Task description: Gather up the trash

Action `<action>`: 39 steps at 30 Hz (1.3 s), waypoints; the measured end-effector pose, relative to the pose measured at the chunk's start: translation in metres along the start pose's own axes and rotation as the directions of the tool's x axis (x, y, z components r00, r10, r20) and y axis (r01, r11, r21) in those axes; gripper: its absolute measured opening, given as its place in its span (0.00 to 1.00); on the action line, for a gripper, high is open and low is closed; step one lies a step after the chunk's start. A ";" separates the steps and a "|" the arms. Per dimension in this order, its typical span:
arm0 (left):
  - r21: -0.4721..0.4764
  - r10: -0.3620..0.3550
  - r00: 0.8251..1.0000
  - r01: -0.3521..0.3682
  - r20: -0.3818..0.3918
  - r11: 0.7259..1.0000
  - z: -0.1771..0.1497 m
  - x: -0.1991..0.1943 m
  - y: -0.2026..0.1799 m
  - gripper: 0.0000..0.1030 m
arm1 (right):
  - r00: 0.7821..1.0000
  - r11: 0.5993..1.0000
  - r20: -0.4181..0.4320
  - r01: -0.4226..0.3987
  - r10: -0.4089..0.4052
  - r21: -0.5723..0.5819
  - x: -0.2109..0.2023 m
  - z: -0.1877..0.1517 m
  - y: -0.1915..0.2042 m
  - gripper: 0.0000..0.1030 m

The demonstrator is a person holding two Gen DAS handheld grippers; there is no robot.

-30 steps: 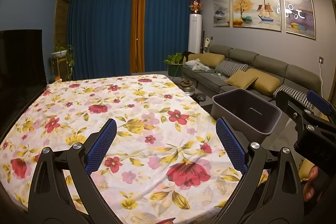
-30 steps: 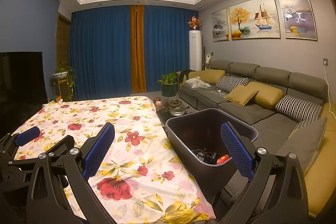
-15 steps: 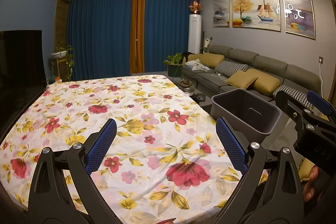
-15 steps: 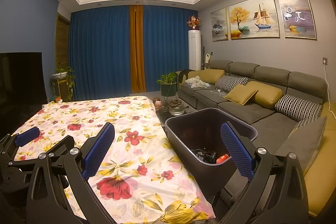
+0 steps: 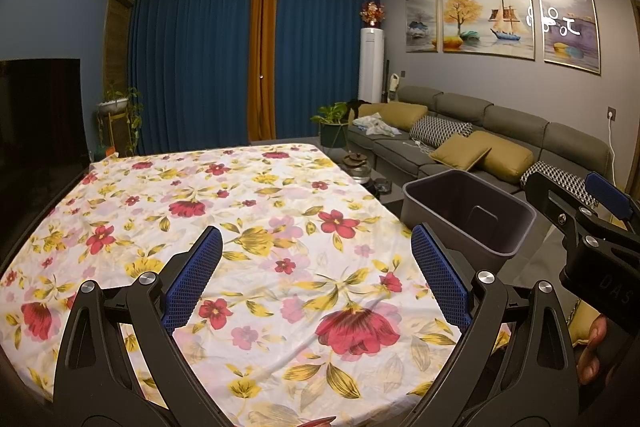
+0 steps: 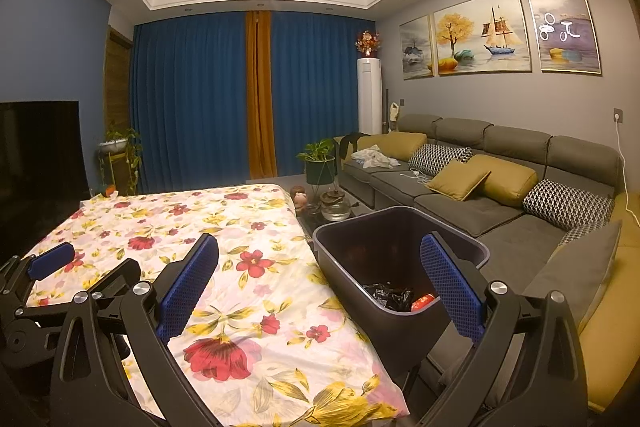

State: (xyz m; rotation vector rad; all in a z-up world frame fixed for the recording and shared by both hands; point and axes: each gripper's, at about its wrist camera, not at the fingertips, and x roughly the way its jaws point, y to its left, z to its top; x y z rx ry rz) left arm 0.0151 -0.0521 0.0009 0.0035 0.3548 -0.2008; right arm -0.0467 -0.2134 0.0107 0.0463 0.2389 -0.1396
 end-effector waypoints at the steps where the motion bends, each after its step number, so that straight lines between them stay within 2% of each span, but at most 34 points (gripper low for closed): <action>1: 0.000 0.000 1.000 0.000 0.001 1.000 0.001 0.000 0.000 0.91 | 1.000 1.000 -0.001 0.000 0.000 0.000 0.000 0.000 0.000 0.95; 39: 0.007 -0.001 1.000 0.001 0.007 1.000 0.004 -0.003 -0.001 0.91 | 1.000 1.000 0.002 0.007 -0.007 0.013 -0.002 0.000 -0.002 0.95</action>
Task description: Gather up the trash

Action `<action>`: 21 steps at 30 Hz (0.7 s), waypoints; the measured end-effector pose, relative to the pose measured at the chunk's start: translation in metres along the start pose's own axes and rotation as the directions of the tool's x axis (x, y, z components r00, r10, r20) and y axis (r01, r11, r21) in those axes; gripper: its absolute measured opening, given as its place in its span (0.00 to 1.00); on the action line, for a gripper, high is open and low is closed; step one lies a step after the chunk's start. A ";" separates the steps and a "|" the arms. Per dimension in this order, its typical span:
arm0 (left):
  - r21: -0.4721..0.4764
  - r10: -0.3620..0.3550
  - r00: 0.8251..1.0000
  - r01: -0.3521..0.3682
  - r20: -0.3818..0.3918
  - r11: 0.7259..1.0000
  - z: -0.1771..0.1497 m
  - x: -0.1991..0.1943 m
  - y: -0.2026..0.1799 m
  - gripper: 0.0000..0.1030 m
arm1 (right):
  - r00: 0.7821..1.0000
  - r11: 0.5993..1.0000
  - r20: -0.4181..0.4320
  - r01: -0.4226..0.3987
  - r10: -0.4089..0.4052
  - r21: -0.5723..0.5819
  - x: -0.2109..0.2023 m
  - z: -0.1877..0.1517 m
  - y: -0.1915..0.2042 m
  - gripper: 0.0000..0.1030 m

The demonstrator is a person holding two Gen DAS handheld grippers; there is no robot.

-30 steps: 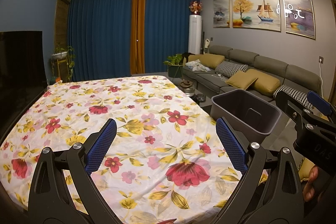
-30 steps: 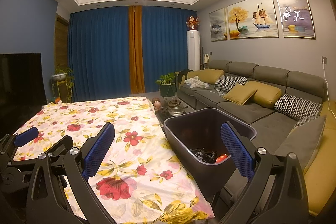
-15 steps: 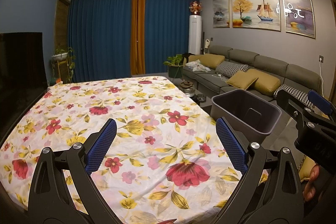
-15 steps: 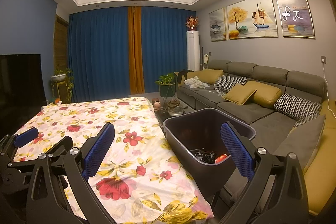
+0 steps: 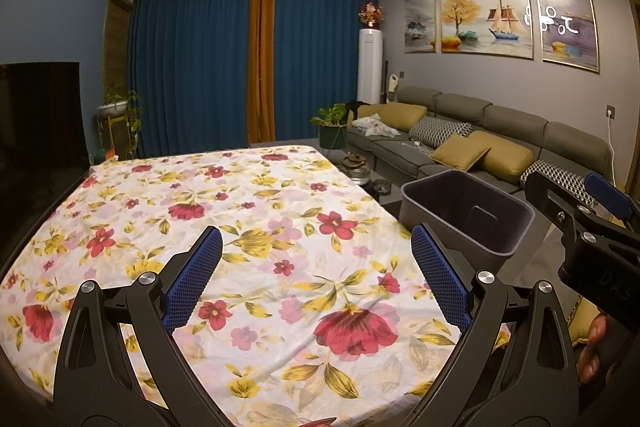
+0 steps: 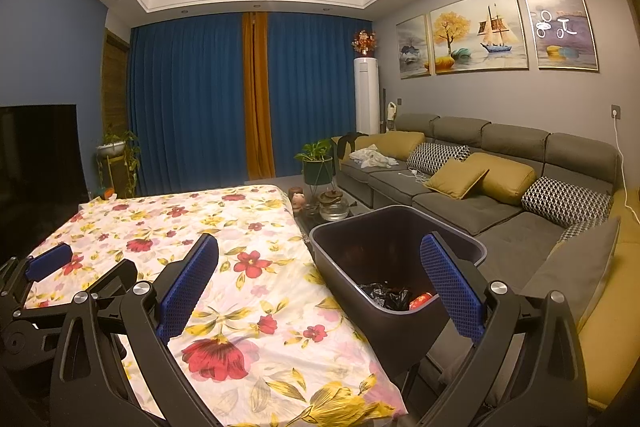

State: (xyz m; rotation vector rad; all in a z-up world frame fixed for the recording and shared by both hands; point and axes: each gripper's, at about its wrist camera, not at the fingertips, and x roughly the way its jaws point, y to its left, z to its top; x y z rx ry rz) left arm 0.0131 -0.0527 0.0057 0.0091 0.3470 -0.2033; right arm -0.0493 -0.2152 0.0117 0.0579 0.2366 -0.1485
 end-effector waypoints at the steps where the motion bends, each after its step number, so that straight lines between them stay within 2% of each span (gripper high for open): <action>1: 0.000 -0.001 1.000 0.001 0.000 1.000 0.000 0.001 0.001 0.91 | 1.000 1.000 0.000 0.000 0.000 0.000 0.000 0.000 0.000 0.95; 8: 0.009 -0.010 1.000 0.010 0.001 1.000 -0.003 0.002 -0.003 0.91 | 1.000 1.000 -0.003 0.005 -0.005 0.005 0.000 0.000 -0.001 0.95; 12: 0.035 -0.022 1.000 0.022 -0.007 0.999 -0.004 0.003 -0.007 0.77 | 1.000 1.000 -0.009 0.010 -0.009 0.011 0.002 -0.001 -0.003 0.94; 13: 0.038 -0.022 1.000 0.022 -0.007 0.999 -0.004 0.004 -0.007 0.76 | 1.000 1.000 -0.009 0.010 -0.009 0.012 0.002 -0.001 -0.003 0.95; 21: 0.044 -0.024 1.000 0.024 -0.007 0.999 -0.005 0.005 -0.010 0.75 | 1.000 1.000 -0.008 0.014 -0.013 0.020 0.001 0.000 -0.005 0.95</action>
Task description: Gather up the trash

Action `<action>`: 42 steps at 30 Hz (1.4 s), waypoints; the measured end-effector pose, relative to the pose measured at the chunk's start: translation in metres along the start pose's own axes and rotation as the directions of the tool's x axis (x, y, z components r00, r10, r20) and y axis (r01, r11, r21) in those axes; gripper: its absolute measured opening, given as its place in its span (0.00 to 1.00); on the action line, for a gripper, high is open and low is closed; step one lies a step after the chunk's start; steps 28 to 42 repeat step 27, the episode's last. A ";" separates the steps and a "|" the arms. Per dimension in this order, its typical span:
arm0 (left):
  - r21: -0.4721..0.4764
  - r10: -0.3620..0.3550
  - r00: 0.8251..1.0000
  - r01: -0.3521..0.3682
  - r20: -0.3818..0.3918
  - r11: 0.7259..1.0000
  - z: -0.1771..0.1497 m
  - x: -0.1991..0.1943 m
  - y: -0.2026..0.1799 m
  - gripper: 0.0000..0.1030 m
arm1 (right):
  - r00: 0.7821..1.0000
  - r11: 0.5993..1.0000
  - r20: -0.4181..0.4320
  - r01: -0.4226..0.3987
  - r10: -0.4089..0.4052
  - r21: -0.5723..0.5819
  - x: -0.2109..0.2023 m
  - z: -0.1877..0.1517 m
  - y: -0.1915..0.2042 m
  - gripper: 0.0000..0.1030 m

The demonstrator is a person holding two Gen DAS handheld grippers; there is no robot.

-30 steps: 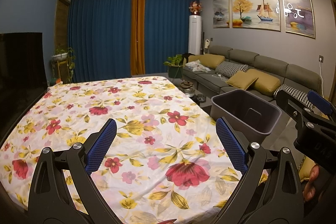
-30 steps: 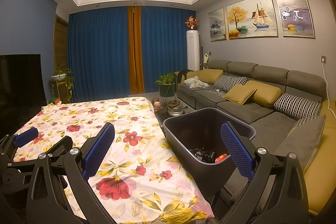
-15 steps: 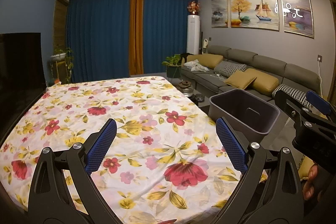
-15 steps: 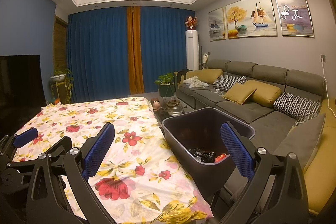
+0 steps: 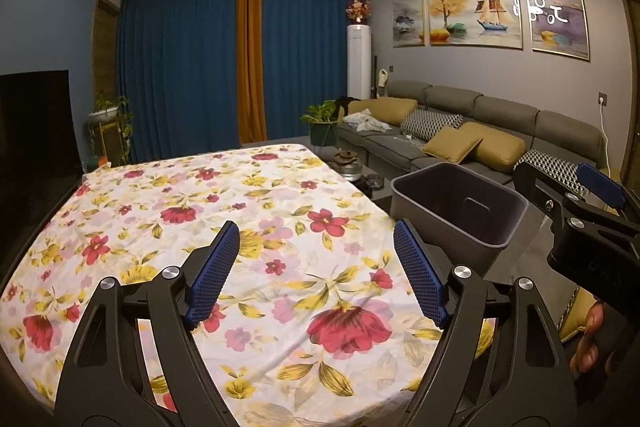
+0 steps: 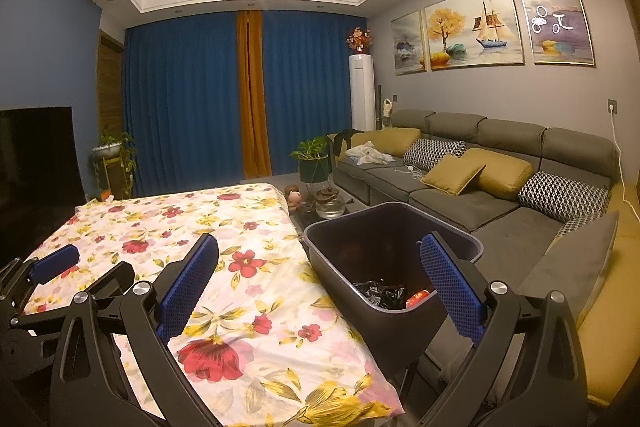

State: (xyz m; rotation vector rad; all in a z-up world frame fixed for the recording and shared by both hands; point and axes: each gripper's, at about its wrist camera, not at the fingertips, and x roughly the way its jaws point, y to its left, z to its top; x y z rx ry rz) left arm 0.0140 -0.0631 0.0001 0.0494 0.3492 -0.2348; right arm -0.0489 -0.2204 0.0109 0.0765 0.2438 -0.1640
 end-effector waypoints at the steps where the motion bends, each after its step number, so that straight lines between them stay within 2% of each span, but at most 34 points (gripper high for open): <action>1: -0.001 0.000 1.000 0.000 0.001 1.000 0.000 0.000 0.000 0.75 | 1.000 1.000 0.000 0.001 -0.001 0.001 0.000 0.000 0.000 0.95; 17: 0.000 0.008 1.000 -0.008 0.008 1.000 0.001 -0.003 -0.001 0.76 | 1.000 1.000 0.000 0.001 -0.001 0.005 -0.001 0.000 -0.001 0.94; 24: 0.006 0.026 0.999 -0.026 0.025 1.000 0.002 -0.007 0.000 0.87 | 1.000 1.000 0.004 0.003 -0.003 0.010 -0.001 -0.001 -0.002 0.95; 42: -0.012 0.023 0.999 -0.023 0.023 1.000 0.002 -0.008 0.003 0.88 | 1.000 1.000 0.003 0.002 -0.002 0.011 -0.001 0.000 -0.002 0.95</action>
